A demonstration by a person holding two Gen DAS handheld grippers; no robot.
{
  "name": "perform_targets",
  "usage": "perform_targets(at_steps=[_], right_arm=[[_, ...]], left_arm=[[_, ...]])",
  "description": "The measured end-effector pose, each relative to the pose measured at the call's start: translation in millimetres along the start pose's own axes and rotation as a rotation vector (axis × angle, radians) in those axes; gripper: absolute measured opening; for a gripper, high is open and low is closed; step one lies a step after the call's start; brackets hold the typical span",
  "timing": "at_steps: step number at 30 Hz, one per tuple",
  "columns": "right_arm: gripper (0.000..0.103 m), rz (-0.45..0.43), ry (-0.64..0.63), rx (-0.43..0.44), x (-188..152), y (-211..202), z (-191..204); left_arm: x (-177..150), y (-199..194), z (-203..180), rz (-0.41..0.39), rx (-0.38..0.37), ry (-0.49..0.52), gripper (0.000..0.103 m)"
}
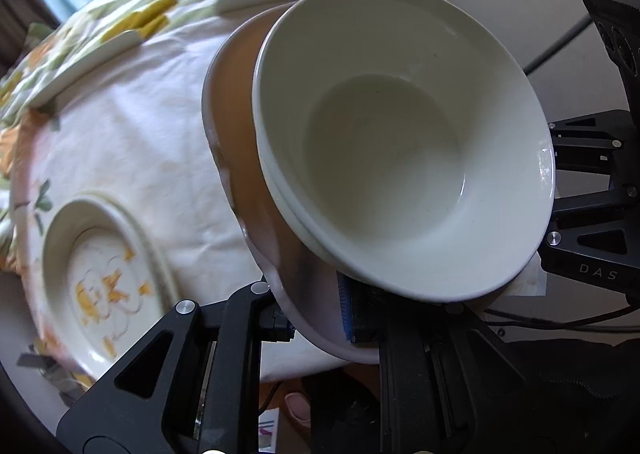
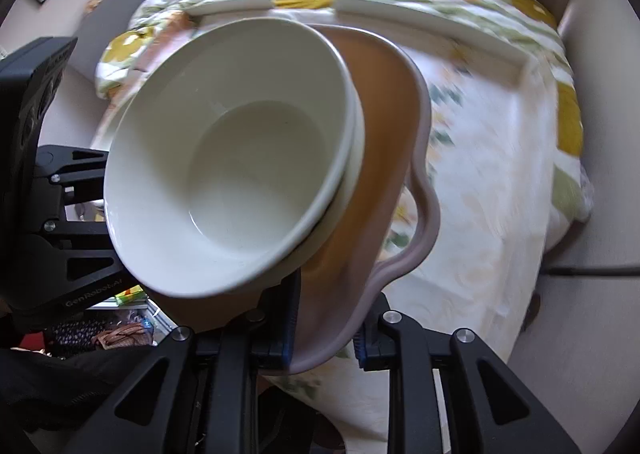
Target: Organize plates and bowls
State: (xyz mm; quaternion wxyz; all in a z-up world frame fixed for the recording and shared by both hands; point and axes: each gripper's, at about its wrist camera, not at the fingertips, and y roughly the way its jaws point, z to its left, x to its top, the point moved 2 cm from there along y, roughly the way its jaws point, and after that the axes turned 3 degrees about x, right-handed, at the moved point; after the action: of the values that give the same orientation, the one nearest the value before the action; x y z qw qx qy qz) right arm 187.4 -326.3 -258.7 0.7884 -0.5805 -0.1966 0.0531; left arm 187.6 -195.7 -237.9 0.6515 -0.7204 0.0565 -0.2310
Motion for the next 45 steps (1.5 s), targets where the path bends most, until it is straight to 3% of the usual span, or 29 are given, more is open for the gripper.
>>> perform_targets(at_steps=[9,17,22,31,37,45], right_arm=[[0.021,-0.011,-0.121,0.022,39,8,96],[0.02,-0.007,-0.075,0.013,74,61,184],[0.021,0.016,-0.017,0.007,82,91,210],[0.02,0.032,0.037,-0.03,80,117,226],[0.021,0.022,0.052,-0.062,78,118,223],[0.021,0.021,0.05,-0.069,77,117,222]], left_arm=[[-46,-45,92,-0.02,0.058,-0.051,0.014],[-73,-36,180,0.027,0.048,0.003,0.014],[-89,-17,218,0.059,0.02,0.043,0.013],[-98,7,245,0.07,-0.011,0.073,0.014],[-96,15,242,0.078,-0.022,0.089,0.014],[-93,13,240,0.076,0.032,0.103,0.014]])
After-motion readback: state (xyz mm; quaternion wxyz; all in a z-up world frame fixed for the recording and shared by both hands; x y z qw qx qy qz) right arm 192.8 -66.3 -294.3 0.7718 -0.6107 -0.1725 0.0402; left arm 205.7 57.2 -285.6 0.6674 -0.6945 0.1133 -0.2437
